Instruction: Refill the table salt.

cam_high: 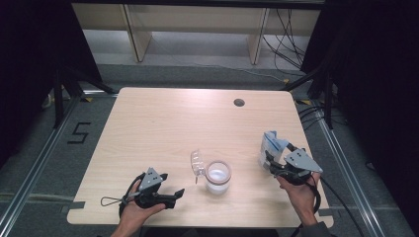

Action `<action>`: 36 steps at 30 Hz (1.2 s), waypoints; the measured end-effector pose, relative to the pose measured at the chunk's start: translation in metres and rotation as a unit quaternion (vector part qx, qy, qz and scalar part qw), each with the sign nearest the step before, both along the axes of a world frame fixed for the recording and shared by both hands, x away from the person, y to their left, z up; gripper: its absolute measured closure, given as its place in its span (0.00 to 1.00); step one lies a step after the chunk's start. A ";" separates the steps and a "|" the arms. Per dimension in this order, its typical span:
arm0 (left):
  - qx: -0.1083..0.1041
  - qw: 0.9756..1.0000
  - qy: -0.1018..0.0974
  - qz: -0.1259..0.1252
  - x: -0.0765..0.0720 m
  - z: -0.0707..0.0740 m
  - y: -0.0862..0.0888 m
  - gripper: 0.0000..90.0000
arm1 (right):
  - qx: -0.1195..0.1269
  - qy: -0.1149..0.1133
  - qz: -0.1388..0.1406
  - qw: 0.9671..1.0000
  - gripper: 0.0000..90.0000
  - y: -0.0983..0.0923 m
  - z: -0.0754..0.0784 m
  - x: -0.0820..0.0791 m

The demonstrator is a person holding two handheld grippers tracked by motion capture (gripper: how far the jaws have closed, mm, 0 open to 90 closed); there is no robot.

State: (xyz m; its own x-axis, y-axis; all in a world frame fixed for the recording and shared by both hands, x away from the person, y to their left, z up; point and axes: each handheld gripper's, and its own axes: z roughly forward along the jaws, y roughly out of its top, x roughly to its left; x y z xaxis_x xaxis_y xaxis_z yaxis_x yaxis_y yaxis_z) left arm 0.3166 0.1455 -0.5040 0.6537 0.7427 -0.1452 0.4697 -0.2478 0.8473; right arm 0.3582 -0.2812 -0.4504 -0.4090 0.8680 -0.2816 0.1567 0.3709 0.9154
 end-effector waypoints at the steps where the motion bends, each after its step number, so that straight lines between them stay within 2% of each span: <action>1: -0.001 1.000 0.000 0.001 0.000 0.000 0.000 0.19 | 0.007 0.003 -0.001 1.000 0.34 -0.002 0.001 -0.002; 3: 0.002 1.000 -0.003 -0.005 0.001 0.000 0.000 0.19 | 0.011 0.003 -0.009 1.000 0.34 -0.006 0.001 -0.006; 5: 0.003 1.000 -0.003 -0.006 0.001 0.000 0.000 0.19 | 0.024 0.020 -0.007 0.999 0.34 -0.008 0.001 -0.011; 6: 0.003 1.000 -0.002 -0.006 0.002 0.000 0.000 0.19 | 0.025 0.018 -0.013 0.999 0.33 -0.008 0.001 -0.013; 9: 0.004 1.000 -0.001 -0.003 0.002 0.000 -0.001 0.19 | 0.023 0.028 -0.001 0.999 0.32 -0.010 0.000 -0.018; 11: -0.002 1.000 0.004 -0.001 0.002 -0.001 -0.002 0.19 | 0.026 0.034 -0.004 0.999 0.32 -0.010 -0.001 -0.021; 13: -0.001 1.000 0.003 -0.001 0.001 -0.001 -0.002 0.19 | 0.034 0.052 0.002 0.998 0.31 -0.009 -0.002 -0.024; 14: 0.002 1.000 0.000 -0.005 0.002 -0.001 -0.001 0.19 | 0.029 0.045 0.002 0.999 0.31 -0.010 -0.003 -0.025; 15: -0.002 1.000 0.004 -0.001 0.002 -0.001 -0.001 0.19 | 0.040 0.061 0.003 0.997 0.31 -0.009 -0.004 -0.029; 18: 0.003 1.000 0.002 -0.001 0.002 -0.001 0.000 0.19 | 0.033 0.068 0.013 0.997 0.31 -0.009 -0.006 -0.031; 19: 0.004 1.000 0.002 -0.001 0.002 -0.001 -0.001 0.19 | 0.031 0.087 0.019 0.996 0.31 -0.010 -0.009 -0.034; 20: 0.004 1.000 0.002 -0.001 0.002 -0.001 -0.001 0.19 | 0.031 0.087 0.019 0.996 0.31 -0.010 -0.009 -0.034; 21: 0.004 1.000 0.004 -0.004 0.002 -0.001 -0.001 0.19 | 0.040 0.100 0.022 0.994 0.31 -0.008 -0.010 -0.036; 22: 0.001 1.000 0.005 -0.004 0.002 -0.002 -0.001 0.19 | 0.037 0.094 0.022 0.995 0.31 -0.008 -0.012 -0.037; 23: 0.003 1.000 0.005 -0.005 0.002 -0.002 -0.001 0.19 | 0.037 0.109 0.035 0.993 0.31 -0.008 -0.013 -0.038; 26: 0.001 1.000 0.003 -0.004 0.002 -0.002 -0.001 0.18 | 0.039 0.113 0.036 0.992 0.31 -0.007 -0.015 -0.040; 27: -0.002 1.000 0.007 0.001 0.002 -0.002 0.000 0.19 | 0.044 0.123 0.039 0.991 0.31 -0.006 -0.015 -0.042; 32: 0.001 1.000 0.007 -0.001 0.002 -0.003 -0.001 0.19 | 0.043 0.140 0.046 0.988 0.31 -0.006 -0.017 -0.047; 33: 0.003 1.000 0.007 0.000 0.002 -0.003 -0.003 0.19 | 0.048 0.153 0.042 0.986 0.31 -0.004 -0.019 -0.051; 36: -0.002 1.000 0.009 -0.001 0.002 -0.003 -0.003 0.19 | 0.044 0.154 0.055 0.986 0.31 -0.005 -0.020 -0.051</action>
